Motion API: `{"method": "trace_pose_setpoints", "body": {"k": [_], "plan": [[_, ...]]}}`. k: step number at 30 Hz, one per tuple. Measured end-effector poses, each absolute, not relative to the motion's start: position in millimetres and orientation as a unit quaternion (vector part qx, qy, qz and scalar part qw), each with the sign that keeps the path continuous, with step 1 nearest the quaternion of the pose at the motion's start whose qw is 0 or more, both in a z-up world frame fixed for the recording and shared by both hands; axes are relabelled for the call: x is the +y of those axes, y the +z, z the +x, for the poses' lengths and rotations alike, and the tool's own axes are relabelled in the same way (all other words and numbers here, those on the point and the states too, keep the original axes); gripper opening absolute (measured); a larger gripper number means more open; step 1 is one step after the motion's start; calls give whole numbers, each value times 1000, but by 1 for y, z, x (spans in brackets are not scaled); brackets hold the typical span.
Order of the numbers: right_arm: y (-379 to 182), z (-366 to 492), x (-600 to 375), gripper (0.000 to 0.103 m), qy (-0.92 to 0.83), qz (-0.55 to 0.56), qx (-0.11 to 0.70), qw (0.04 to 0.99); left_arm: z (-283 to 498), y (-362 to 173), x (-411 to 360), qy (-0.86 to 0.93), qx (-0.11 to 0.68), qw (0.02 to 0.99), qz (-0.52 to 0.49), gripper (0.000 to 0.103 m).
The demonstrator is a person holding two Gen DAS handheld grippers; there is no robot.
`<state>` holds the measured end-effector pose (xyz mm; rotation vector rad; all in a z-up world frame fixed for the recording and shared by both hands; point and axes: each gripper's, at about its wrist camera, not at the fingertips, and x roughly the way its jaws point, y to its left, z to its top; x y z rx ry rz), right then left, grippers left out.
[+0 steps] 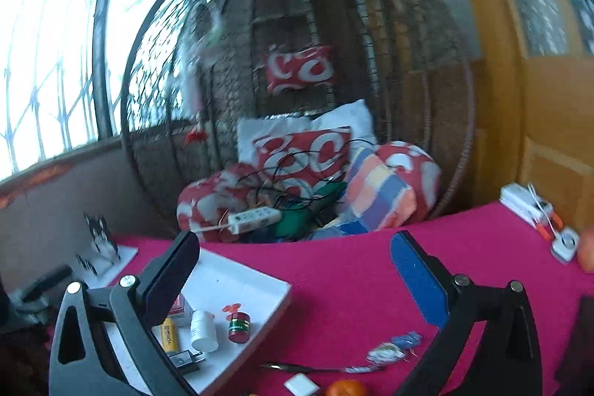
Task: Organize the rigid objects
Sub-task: 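Move both open tools back over the remaining items on the table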
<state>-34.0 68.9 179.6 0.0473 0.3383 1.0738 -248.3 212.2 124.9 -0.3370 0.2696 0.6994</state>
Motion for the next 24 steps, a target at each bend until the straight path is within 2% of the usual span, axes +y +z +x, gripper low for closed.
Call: {"method": "trace_pose_setpoints", "body": {"k": [5,9,12,14,17,24], "plan": [[154,-4,41,103,467,24,203,860,-199,105,188,268,209,931,-133,103],[129,21,17,103,437,46,245,864,-152,85,177,199,283,927,-148,103],[121,32,1,103,422,66,258,867,-113,70,169,213,338,911,-104,102],[118,39,-12,103,415,82,263,867,-94,60,166,220,364,902,-78,91],[114,46,-30,103,410,94,266,867,-77,45,168,201,396,892,-77,83],[97,63,-44,103,407,116,287,859,-42,24,153,203,434,877,-22,82]]}}
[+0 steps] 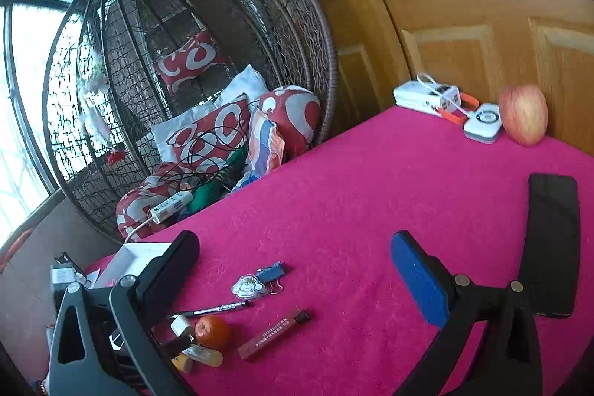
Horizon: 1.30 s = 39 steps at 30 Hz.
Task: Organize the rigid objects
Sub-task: 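Move both open tools back over the remaining items on the table, then grasp the white cube charger with the left tool while the right tool grasps the tangerine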
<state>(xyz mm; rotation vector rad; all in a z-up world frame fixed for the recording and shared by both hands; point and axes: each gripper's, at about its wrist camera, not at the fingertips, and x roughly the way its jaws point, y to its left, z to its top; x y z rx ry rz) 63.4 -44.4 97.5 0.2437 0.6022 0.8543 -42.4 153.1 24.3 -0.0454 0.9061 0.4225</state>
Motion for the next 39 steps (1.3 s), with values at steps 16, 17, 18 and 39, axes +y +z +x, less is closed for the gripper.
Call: {"method": "trace_pose_setpoints", "body": {"k": [16,17,18,39], "plan": [[71,24,32,103,489,-81,327,805,-43,19,163,183,455,868,-78,45],[67,19,40,103,495,-95,330,798,-46,20,163,187,451,869,-86,45],[65,18,45,102,500,-100,331,794,-48,20,163,189,448,869,-90,45],[33,1,98,40,537,-187,365,737,-52,11,156,218,452,863,-60,45]]}}
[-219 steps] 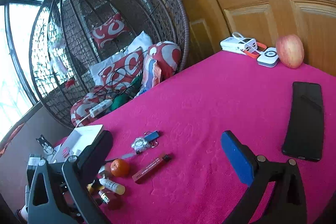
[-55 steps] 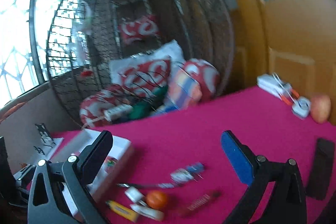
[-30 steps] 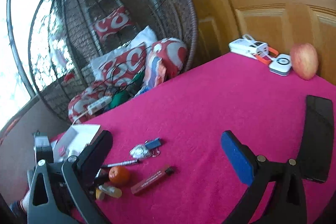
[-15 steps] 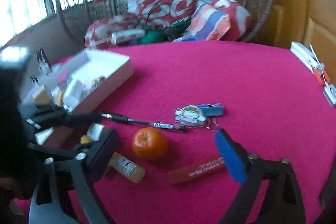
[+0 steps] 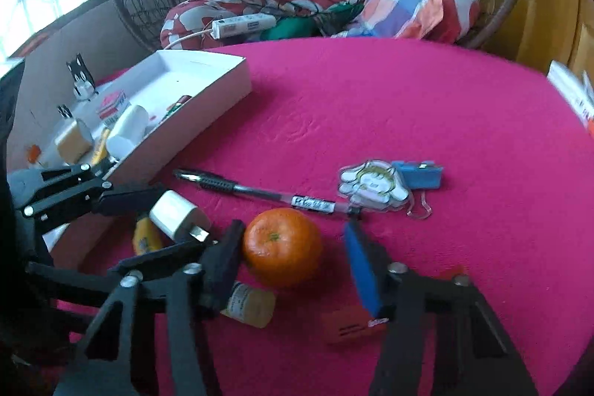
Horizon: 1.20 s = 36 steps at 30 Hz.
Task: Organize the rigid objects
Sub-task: 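Grasp the white cube charger with the left tool while the right tool grasps the tangerine, then carry the white cube and tangerine with both tools over the tray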
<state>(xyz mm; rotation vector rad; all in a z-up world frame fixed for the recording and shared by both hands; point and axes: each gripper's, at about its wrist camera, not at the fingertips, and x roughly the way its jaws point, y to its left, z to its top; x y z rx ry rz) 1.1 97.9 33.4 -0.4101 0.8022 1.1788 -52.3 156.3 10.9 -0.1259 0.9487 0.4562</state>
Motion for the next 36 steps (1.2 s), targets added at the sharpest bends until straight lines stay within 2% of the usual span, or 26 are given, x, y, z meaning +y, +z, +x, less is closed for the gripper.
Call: {"method": "trace_pose_setpoints", "body": {"k": [2,4,12,23,36], "plan": [[36,5,91,40,533,-171,368,742,-52,11,158,211,449,866,-65,45],[37,10,82,40,527,-154,371,749,-53,11,159,203,443,870,-77,36],[62,16,53,40,518,-85,352,775,-60,23,145,195,416,884,-82,36],[118,0,25,40,526,-22,282,802,-90,90,129,202,318,922,-88,36],[136,-24,29,40,544,-25,252,800,-122,119,131,209,272,934,-100,36]]}}
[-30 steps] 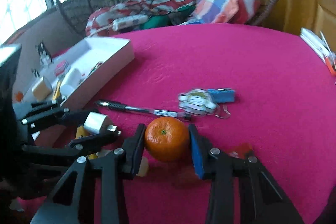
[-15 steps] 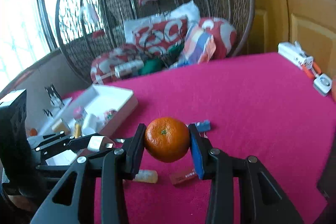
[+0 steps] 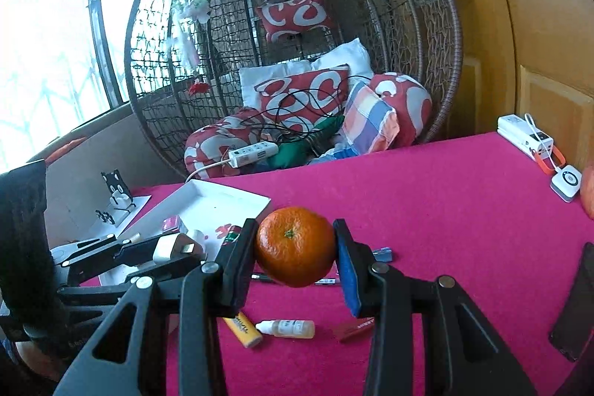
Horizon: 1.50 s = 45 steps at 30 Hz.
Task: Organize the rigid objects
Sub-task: 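Carry the white cube and tangerine with both tools over the tray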
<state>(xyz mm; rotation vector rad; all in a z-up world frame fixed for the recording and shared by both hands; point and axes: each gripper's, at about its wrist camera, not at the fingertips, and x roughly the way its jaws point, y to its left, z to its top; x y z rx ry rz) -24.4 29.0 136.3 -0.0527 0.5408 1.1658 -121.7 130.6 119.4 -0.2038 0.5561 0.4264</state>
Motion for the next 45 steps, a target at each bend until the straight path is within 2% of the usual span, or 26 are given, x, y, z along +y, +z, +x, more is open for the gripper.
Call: {"method": "trace_pose_setpoints", "body": {"k": [28,37,45], "plan": [[147,-69,74,40,577,-77,244,776,-198,125,175,260,215,929,-152,36],[153,-85,109,40,597,-91,246,758,-250,120,216,327,192,908,-181,36],[141,-91,156,40,604,-116,263,743,-306,94,271,400,186,867,-233,36]]}}
